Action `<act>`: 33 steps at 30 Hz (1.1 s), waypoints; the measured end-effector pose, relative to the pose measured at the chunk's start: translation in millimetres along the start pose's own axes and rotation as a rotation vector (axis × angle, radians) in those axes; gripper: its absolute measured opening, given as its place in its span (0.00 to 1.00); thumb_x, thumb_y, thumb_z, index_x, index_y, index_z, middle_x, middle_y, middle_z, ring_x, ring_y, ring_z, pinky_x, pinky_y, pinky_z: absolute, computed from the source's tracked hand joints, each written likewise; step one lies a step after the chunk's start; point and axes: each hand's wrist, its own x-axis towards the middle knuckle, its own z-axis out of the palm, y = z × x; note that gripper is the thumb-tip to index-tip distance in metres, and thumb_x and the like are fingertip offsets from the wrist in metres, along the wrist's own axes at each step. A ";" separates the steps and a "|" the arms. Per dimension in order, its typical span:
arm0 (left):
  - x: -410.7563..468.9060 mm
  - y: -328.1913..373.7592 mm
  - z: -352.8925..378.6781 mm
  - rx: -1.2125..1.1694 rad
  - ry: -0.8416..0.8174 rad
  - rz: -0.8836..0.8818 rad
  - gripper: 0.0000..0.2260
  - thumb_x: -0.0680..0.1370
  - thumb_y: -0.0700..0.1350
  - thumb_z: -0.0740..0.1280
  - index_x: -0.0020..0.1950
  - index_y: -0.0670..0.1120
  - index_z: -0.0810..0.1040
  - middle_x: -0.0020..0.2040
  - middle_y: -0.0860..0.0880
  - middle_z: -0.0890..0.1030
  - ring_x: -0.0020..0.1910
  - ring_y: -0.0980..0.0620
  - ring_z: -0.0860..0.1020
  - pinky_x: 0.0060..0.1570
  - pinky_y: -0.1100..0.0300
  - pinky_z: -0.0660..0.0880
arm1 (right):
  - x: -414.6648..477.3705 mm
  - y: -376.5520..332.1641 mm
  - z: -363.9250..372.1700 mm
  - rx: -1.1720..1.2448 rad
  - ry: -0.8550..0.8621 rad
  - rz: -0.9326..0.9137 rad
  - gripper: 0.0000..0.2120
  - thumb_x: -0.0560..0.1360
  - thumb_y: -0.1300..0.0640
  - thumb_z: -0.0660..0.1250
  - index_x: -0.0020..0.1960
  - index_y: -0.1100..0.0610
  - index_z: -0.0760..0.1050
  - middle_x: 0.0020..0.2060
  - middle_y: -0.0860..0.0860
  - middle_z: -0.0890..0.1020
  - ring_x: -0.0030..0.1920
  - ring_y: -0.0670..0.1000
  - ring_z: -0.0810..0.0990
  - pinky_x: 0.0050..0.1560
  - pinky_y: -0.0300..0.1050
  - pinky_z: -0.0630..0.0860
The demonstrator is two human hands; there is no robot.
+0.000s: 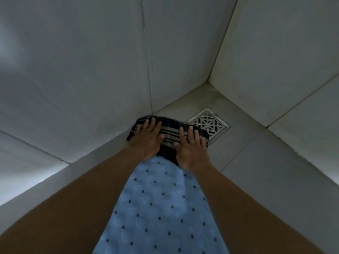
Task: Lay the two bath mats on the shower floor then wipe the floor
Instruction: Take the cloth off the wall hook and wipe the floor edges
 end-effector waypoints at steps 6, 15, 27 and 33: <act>24.7 13.1 -2.3 0.158 -0.040 0.166 0.28 0.85 0.56 0.45 0.82 0.48 0.39 0.81 0.46 0.38 0.80 0.46 0.38 0.77 0.47 0.37 | -20.1 14.5 4.8 0.036 0.058 0.104 0.29 0.85 0.45 0.40 0.80 0.51 0.31 0.79 0.56 0.33 0.78 0.56 0.31 0.77 0.55 0.33; 29.4 58.4 7.9 0.277 -0.089 0.281 0.29 0.84 0.59 0.42 0.81 0.49 0.34 0.80 0.45 0.32 0.78 0.45 0.31 0.76 0.44 0.33 | -53.0 46.7 7.1 0.043 0.088 0.207 0.29 0.85 0.44 0.39 0.79 0.52 0.29 0.78 0.58 0.33 0.78 0.57 0.30 0.77 0.55 0.33; 36.6 83.1 22.8 0.245 -0.067 0.326 0.30 0.84 0.60 0.42 0.80 0.49 0.33 0.80 0.44 0.32 0.78 0.44 0.30 0.76 0.43 0.32 | -59.0 70.6 3.8 0.051 0.005 0.323 0.31 0.83 0.40 0.37 0.77 0.53 0.25 0.77 0.59 0.30 0.76 0.58 0.27 0.76 0.57 0.31; 33.8 85.0 17.6 0.226 -0.103 0.337 0.30 0.83 0.60 0.41 0.79 0.50 0.32 0.79 0.45 0.29 0.77 0.45 0.28 0.74 0.44 0.30 | -63.1 71.4 -4.9 0.051 -0.062 0.320 0.32 0.83 0.39 0.37 0.73 0.52 0.22 0.76 0.60 0.28 0.71 0.56 0.23 0.74 0.58 0.30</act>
